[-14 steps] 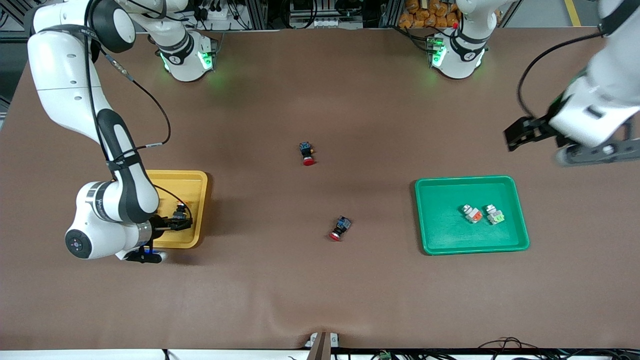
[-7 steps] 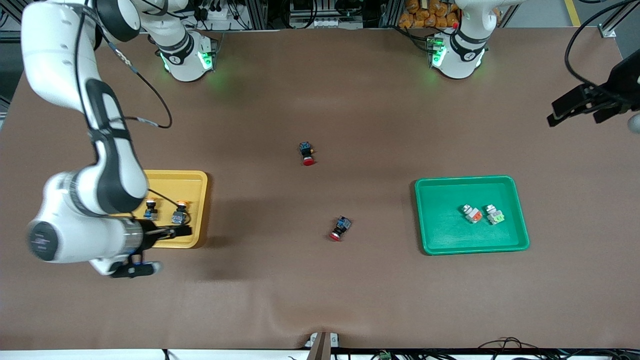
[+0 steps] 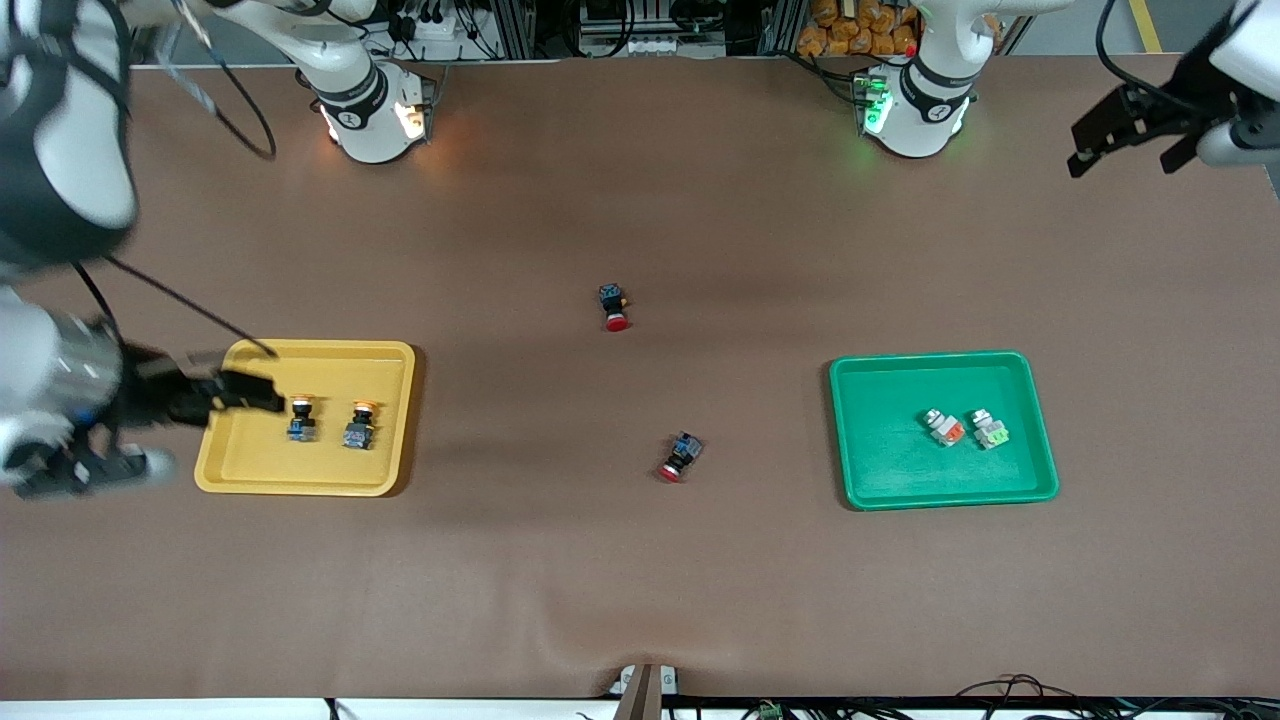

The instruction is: Place green and yellow buttons in trays

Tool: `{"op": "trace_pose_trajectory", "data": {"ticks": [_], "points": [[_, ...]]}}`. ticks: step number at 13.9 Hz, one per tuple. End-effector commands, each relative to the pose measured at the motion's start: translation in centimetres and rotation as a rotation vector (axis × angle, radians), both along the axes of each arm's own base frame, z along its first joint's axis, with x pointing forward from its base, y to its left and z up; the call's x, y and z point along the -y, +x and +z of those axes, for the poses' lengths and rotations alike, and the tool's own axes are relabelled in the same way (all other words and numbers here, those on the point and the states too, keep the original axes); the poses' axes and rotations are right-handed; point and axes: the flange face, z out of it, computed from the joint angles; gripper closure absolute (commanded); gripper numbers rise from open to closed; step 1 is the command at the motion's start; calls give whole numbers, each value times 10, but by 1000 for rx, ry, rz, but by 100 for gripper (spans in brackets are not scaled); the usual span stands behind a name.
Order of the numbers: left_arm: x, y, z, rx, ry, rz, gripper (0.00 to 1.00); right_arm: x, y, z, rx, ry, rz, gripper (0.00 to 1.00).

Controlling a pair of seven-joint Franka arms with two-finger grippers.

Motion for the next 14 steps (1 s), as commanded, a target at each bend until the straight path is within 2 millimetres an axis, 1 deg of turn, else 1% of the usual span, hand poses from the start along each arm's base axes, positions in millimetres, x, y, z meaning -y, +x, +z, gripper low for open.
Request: {"op": "trace_pose_trajectory", "data": {"ticks": [1, 2, 3, 4, 5, 6, 7, 8, 9, 10, 11, 12, 13, 14], "points": [[-8, -9, 2, 28, 15, -3, 0, 13, -38, 44, -30, -49, -87, 0], [-8, -5, 0, 23, 18, -1, 0, 21, -54, 63, -40, -64, -109, 0], [-7, -2, -3, 19, 22, -6, 0, 28, -67, 75, -50, -80, -121, 0], [-4, 3, -3, 18, 27, -13, 0, 39, -80, 86, -51, -95, -145, 0], [-2, 7, -1, 23, 27, -16, 0, 45, -94, 95, -46, -98, -157, 0], [-2, 8, 1, 27, 26, -16, 0, 48, -110, 98, -46, -104, -164, 0], [-2, 8, 2, 30, 26, -14, 0, 51, -125, 97, -26, -109, -175, 0], [-2, 8, 3, 32, 24, -11, 0, 54, -141, 89, 8, -110, -186, 0], [-1, 9, 4, 33, 23, -1, 0, 56, -156, 77, 26, -108, -195, 0], [-1, 9, 5, 35, 23, -1, 0, 55, -168, 71, 28, -109, -194, 0], [-2, 9, 6, 36, 25, -2, 0, 50, -171, 67, 26, -113, -184, 0], [-1, 9, 7, 36, 25, -5, 0, 50, -171, 67, 27, -116, -184, 0], [7, 6, 5, 19, 30, -15, 0, 53, -168, 66, 25, -116, -184, 0], [13, 4, 8, 24, 33, -24, 0, 55, -166, 71, 40, -119, -179, 0]]}}
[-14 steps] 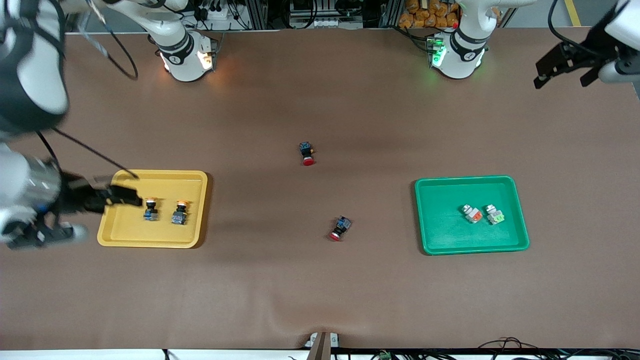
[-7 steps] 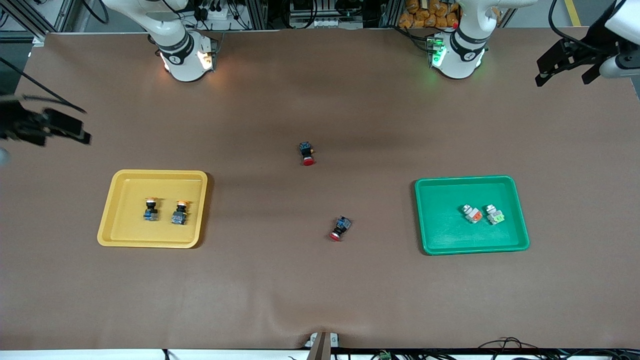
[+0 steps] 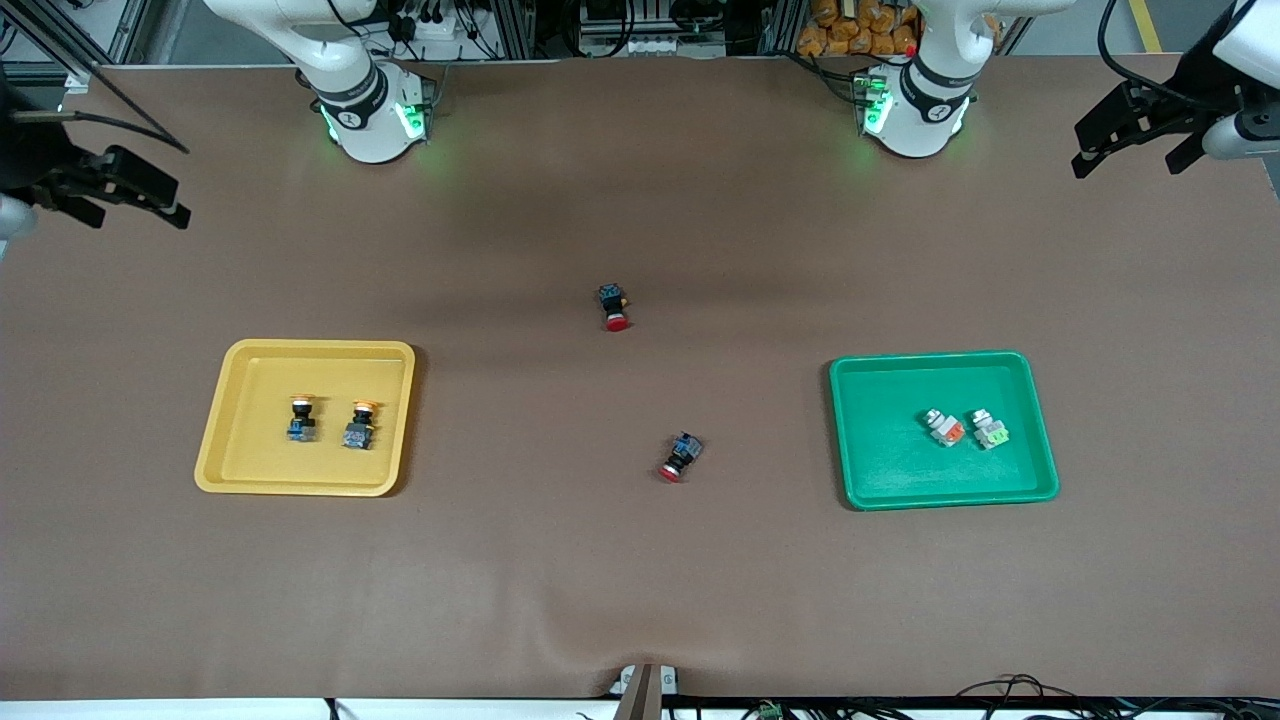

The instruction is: Place green and yellow buttons in trays

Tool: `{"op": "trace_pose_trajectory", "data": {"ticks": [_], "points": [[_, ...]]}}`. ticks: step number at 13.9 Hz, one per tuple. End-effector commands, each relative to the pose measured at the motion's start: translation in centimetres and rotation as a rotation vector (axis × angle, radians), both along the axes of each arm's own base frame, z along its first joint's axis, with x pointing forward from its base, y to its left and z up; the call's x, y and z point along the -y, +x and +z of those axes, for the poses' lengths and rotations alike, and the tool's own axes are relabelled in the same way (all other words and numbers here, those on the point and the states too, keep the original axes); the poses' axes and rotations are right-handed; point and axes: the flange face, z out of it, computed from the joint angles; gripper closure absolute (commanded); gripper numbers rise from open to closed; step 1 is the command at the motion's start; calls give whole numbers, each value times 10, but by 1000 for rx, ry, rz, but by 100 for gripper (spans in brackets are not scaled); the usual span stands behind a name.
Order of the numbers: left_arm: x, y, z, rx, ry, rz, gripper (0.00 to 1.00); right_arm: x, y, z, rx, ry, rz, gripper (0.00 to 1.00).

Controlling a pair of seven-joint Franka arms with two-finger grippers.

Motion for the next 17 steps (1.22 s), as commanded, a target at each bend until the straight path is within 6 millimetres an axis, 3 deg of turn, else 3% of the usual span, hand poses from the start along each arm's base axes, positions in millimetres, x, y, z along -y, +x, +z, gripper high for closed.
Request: {"op": "trace_pose_trajectory", "data": {"ticks": [1, 5, 17], "points": [[12, -1, 12, 8, 28, -20, 0, 1, 0, 6, 33, -37, 1, 0], [12, 1, 10, 5, 28, -20, 0, 9, 20, 12, 49, -77, 29, 0], [3, -3, 12, -20, 51, -7, 0, 3, 16, 7, 7, -70, 27, 0]]}}
